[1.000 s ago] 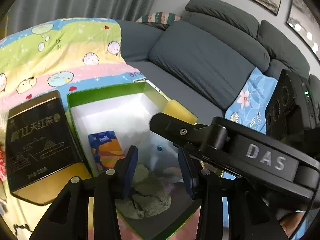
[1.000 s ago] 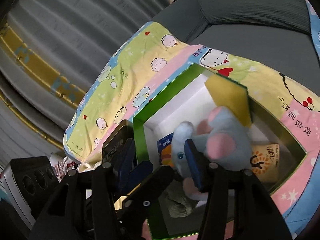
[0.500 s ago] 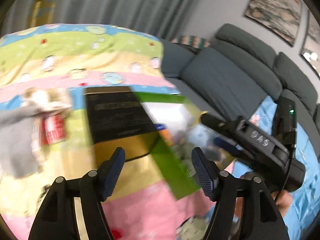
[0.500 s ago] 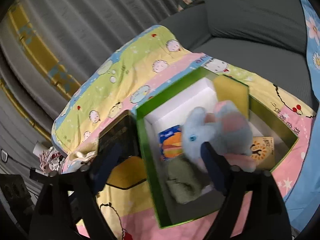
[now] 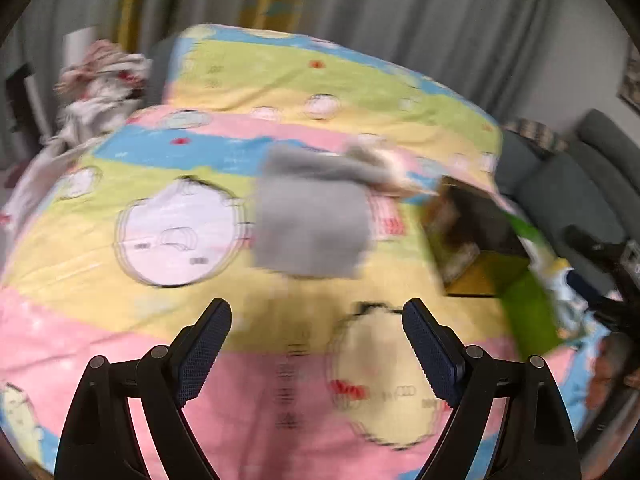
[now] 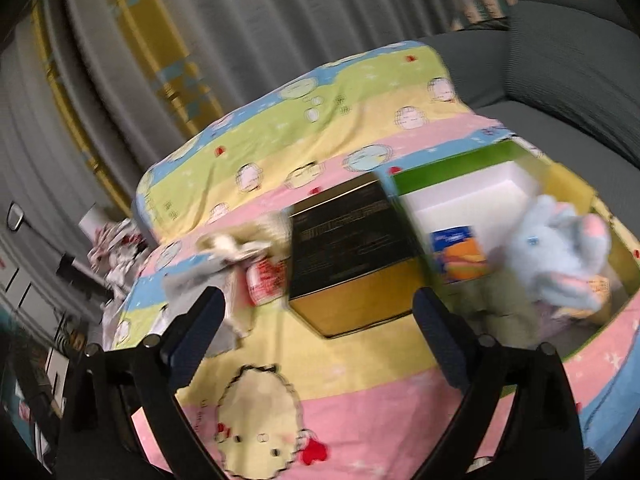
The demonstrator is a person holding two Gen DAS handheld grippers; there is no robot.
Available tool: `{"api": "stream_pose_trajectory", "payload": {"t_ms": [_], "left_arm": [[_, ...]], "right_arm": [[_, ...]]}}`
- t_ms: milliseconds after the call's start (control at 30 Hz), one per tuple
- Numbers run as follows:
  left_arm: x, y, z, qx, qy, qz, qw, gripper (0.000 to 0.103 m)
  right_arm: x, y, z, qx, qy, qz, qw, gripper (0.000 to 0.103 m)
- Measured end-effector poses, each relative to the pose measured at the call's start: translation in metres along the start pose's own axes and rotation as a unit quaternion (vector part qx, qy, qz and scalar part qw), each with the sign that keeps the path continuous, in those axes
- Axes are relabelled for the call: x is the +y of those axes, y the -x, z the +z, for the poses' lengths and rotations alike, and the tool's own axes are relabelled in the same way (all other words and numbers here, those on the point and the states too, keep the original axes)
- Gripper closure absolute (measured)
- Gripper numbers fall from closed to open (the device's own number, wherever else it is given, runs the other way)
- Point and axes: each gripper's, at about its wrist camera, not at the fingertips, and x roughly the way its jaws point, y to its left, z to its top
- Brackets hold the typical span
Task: Organize soft objects
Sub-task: 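Move the right gripper back over the grey cloth on the quilt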
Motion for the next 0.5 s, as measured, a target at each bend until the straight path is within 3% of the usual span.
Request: {"api": "stream_pose_trajectory", "payload": {"t_ms": [167,367,500], "left_arm": [[0.041,-0.013,-0.002,0.005,0.032,0.030,0.9990,0.015],[0.074,-0.014,0.004,-0.002,0.067,0.040,0.9970,0.015],[0.090,-0.010,0.005,0.001,0.082,0.029,0.9962,0.015]], "right_arm": [[0.041,-0.021,-0.012,0.016,0.029,0.012,0.999,0.008],[0.107,-0.082,-0.015,0.070,0.067,0.039,0.995,0.009],[0.153,-0.127,-0.002,0.079,0.093,0.009,0.992,0.010]]}}
